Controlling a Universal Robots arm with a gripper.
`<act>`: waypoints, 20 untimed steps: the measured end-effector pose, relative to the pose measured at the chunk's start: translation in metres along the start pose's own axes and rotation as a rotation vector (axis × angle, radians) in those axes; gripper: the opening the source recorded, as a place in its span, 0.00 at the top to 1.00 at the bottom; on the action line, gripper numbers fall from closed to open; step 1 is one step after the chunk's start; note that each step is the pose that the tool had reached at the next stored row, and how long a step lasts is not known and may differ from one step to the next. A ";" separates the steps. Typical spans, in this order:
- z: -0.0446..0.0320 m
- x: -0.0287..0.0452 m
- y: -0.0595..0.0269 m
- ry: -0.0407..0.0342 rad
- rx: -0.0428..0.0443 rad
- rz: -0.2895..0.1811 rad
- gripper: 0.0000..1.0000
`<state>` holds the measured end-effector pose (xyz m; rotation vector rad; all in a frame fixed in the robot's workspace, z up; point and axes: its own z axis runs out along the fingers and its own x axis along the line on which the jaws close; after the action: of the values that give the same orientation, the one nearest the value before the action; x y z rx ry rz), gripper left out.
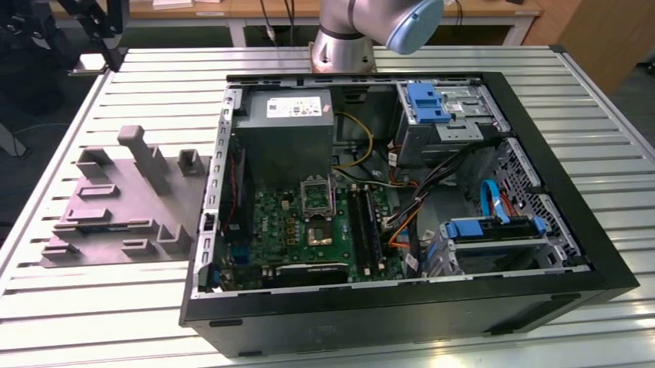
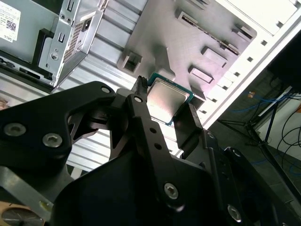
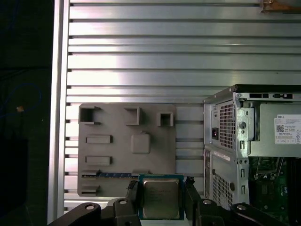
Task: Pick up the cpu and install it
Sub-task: 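Pick up the cpu and move it towards the insertion slot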
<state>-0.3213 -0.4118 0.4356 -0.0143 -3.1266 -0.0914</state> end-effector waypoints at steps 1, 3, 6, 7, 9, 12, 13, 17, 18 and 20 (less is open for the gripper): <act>0.0000 -0.0003 0.0000 0.0000 0.0000 0.000 0.53; 0.0001 -0.0009 0.0000 -0.0001 -0.0001 0.000 0.53; 0.0000 -0.0023 0.0000 -0.0001 -0.0001 0.000 0.53; 0.0000 -0.0027 0.0000 -0.0001 -0.0001 0.000 0.53; 0.0000 -0.0034 0.0000 -0.0001 0.0000 0.000 0.53; 0.0000 -0.0047 0.0001 -0.0001 -0.0001 0.000 0.53; 0.0000 -0.0051 0.0000 -0.0001 -0.0001 0.000 0.53; 0.0000 -0.0062 0.0000 -0.0001 -0.0001 0.000 0.53; -0.0001 -0.0065 0.0001 -0.0001 -0.0001 0.000 0.53; -0.0001 -0.0071 0.0001 0.0000 0.0000 0.000 0.53</act>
<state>-0.3142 -0.4118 0.4356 -0.0143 -3.1267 -0.0914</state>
